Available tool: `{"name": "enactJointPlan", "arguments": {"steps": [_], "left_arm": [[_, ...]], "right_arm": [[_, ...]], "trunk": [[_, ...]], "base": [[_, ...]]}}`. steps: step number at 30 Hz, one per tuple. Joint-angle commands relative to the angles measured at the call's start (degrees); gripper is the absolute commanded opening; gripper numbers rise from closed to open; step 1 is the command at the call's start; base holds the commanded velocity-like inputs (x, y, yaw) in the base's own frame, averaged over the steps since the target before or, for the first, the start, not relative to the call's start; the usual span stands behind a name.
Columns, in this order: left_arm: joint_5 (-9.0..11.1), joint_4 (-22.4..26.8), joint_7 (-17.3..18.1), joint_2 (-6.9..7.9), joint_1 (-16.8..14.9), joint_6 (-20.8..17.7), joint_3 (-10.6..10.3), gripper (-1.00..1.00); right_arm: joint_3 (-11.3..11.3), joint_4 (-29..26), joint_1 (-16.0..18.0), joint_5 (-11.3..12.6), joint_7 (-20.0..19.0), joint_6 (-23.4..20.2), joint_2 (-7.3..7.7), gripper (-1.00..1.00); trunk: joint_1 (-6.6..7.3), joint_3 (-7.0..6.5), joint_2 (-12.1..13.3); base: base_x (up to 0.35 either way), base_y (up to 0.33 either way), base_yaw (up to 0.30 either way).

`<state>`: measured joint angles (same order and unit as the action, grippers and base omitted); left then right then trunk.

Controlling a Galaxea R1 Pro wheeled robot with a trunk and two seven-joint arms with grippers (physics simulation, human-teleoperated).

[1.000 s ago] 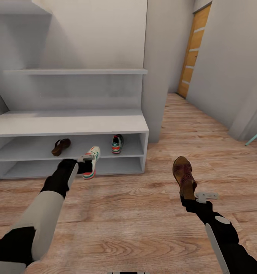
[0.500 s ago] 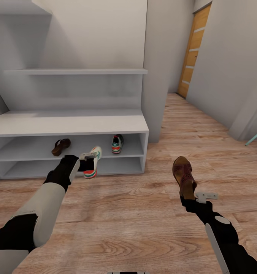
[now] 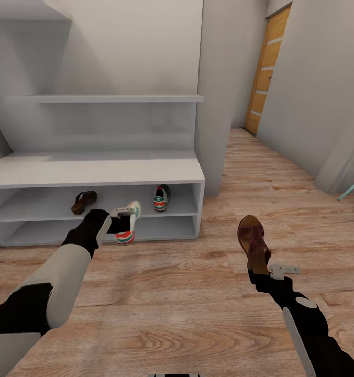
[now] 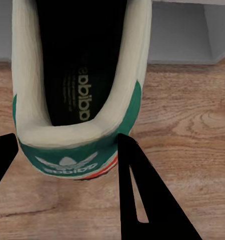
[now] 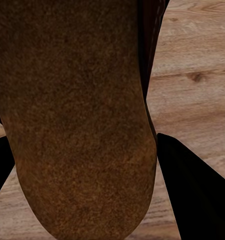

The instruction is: Pick up the two gym shoes and the two sandals from the corridor floor and place them onto the hallstand (shoe rack) in the corridor, making sure they are on the rack and not on the floor. Arrange them so the two gym shoes are next to each other and the two sandals are next to each other.

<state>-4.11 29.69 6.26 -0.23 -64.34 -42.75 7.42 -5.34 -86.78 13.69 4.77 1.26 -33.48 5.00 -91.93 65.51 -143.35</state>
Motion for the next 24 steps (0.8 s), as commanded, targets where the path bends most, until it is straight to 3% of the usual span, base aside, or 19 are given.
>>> {"name": "enactJointPlan", "arguments": {"steps": [1,16,20,24], "left_arm": [[-0.44,-0.02,0.44,-0.04,-0.32,-0.28,0.31,-1.00],[-0.82,-0.60,0.48,-0.05,-1.86,-0.25,0.13,-1.00],[-0.74,-0.60,0.56,-0.09,-1.75,0.94,0.12,-1.00],[-0.83,-0.64,0.59,-0.12,-1.68,4.61,0.10,-1.00]], "right_arm": [[-0.02,-0.08,0.03,0.50,0.15,-0.27,0.01,-1.00],[-0.02,-0.09,0.03,0.50,0.15,-0.27,0.01,-1.00],[-0.02,-0.11,0.03,0.50,0.15,-0.27,0.01,-1.00],[-0.02,-0.12,0.03,0.50,0.15,-0.27,0.01,-1.00]], "trunk": [[0.01,0.05,-0.02],[0.01,0.05,-0.02],[0.01,0.05,-0.02],[0.01,0.05,-0.02]], "base": [[0.000,0.000,0.000],[0.000,0.000,0.000],[0.000,0.000,0.000],[0.000,0.000,0.000]]}}
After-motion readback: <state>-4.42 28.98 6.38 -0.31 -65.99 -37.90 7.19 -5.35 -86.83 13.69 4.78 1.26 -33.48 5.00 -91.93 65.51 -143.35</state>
